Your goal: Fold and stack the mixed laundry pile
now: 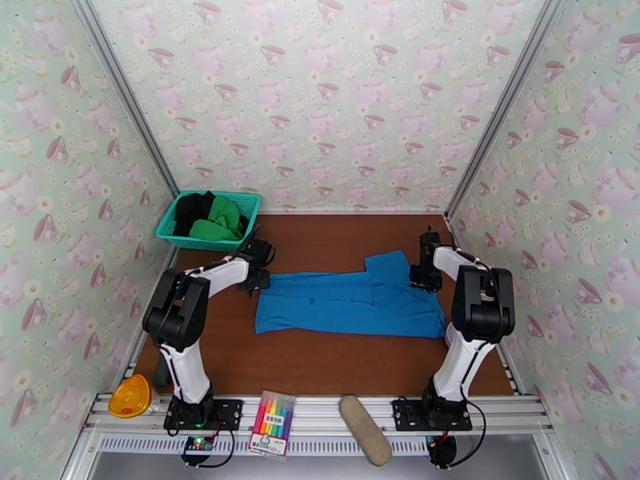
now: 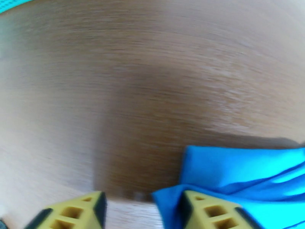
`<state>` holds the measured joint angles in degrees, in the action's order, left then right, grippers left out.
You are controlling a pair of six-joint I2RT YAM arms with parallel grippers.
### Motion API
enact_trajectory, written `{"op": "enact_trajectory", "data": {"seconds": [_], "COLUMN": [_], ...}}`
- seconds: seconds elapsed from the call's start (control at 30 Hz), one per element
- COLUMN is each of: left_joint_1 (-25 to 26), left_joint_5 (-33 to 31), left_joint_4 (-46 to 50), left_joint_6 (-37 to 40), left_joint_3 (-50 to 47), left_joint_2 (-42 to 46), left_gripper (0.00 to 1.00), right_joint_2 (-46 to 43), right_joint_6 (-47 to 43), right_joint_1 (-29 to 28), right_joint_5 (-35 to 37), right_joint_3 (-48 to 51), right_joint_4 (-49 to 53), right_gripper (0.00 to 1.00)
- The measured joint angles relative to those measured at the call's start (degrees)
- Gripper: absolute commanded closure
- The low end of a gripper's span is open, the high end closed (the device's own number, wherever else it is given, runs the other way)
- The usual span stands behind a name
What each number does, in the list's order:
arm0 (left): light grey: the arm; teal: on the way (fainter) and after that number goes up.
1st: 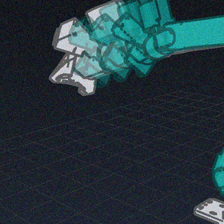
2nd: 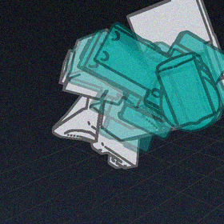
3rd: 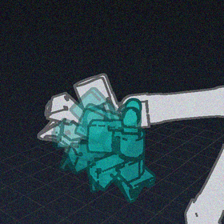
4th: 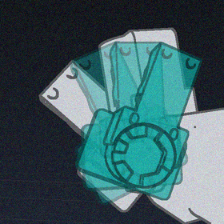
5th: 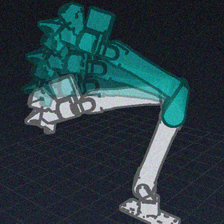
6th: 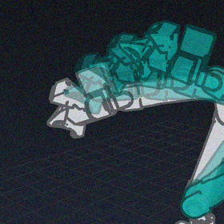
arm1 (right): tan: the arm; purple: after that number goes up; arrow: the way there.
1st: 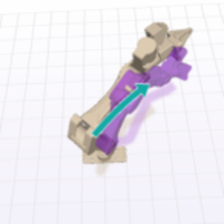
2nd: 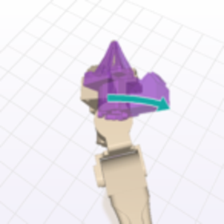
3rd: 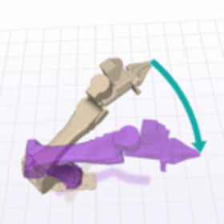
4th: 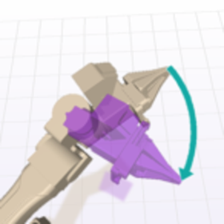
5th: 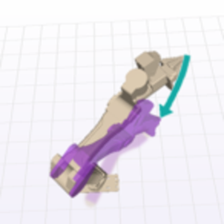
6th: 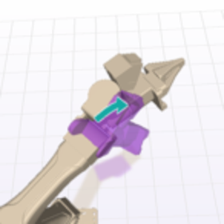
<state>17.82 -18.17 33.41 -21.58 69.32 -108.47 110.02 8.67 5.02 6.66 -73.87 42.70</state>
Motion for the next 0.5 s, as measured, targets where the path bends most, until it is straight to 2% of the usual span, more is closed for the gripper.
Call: {"op": "enact_trajectory", "data": {"seconds": [0.13,0.2,0.33,0.5], "left_joint_1": [0.00,0.00,0.00,0.07], "left_joint_5": [-3.28,-4.13,-4.42,-4.33], "left_joint_4": [2.47,3.30,4.28,5.49], "left_joint_6": [0.13,0.20,0.15,1.18], "left_joint_3": [2.32,3.56,5.33,7.76], "left_joint_2": [-0.11,-0.11,0.98,4.81], "left_gripper": [0.03,0.00,0.00,0.00], "right_joint_2": [-1.42,-1.49,0.61,10.43], "right_joint_6": [-0.13,0.07,-0.33,-0.04], "right_joint_1": [0.15,0.20,0.20,0.17], "right_joint_5": [-2.56,-4.52,-8.33,-12.09], "right_joint_3": [-1.77,-5.25,-14.38,-25.05], "right_joint_4": [1.16,1.79,2.38,2.60], "right_gripper": [0.59,0.47,0.48,0.52]}}
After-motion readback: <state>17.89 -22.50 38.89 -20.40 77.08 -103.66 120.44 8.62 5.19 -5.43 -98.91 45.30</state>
